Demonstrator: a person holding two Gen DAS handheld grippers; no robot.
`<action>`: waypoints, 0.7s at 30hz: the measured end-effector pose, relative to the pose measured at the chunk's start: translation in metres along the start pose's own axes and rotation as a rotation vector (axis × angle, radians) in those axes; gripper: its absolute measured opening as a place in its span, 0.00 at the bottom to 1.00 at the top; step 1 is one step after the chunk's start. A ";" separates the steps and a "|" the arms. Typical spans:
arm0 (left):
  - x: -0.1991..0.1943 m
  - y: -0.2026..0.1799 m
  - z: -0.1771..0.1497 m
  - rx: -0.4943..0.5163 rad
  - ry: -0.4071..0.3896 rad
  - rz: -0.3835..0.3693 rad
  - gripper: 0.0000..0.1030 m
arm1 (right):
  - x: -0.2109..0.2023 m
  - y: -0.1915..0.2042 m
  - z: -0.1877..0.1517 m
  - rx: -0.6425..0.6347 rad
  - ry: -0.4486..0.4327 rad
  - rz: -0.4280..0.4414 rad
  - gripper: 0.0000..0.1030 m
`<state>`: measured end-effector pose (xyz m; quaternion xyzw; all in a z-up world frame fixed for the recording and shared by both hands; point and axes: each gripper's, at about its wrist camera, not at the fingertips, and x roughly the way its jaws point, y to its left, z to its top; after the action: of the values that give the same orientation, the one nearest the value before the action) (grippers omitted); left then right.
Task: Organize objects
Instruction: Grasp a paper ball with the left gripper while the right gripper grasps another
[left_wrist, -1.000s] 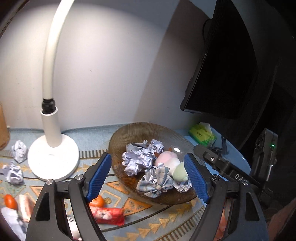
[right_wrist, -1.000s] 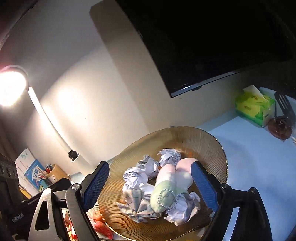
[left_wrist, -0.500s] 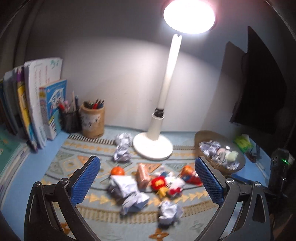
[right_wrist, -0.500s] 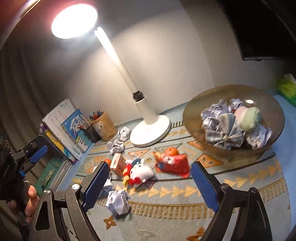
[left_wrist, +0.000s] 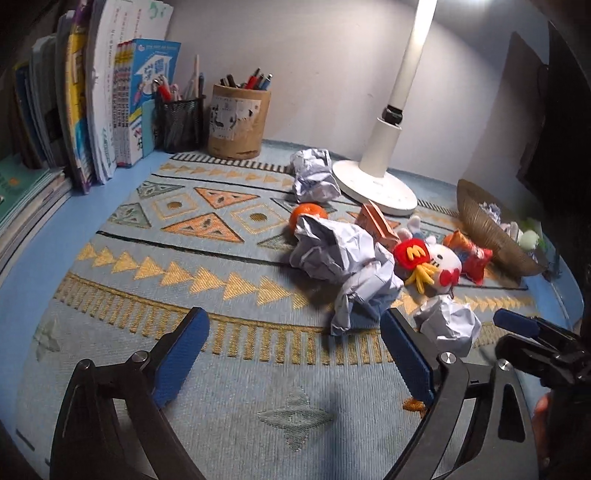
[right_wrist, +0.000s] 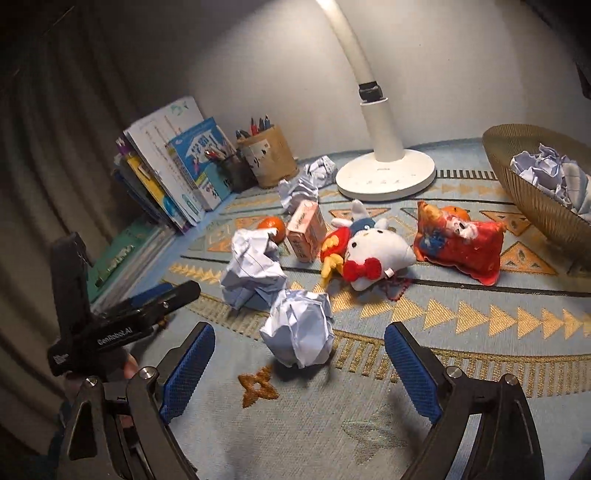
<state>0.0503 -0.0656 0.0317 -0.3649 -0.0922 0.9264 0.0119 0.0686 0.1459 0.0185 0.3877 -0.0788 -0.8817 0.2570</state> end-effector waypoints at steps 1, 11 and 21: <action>0.000 -0.005 0.000 0.016 0.005 -0.005 0.84 | 0.007 0.002 0.000 -0.008 0.029 -0.022 0.90; 0.019 -0.025 0.025 -0.079 0.086 -0.123 0.84 | 0.019 0.011 0.000 -0.061 0.063 -0.110 0.90; 0.050 -0.049 0.019 -0.009 0.142 -0.047 0.46 | 0.039 0.034 0.006 -0.122 0.087 -0.253 0.71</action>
<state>-0.0014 -0.0166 0.0210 -0.4273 -0.1038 0.8973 0.0383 0.0556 0.0961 0.0097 0.4162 0.0357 -0.8925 0.1702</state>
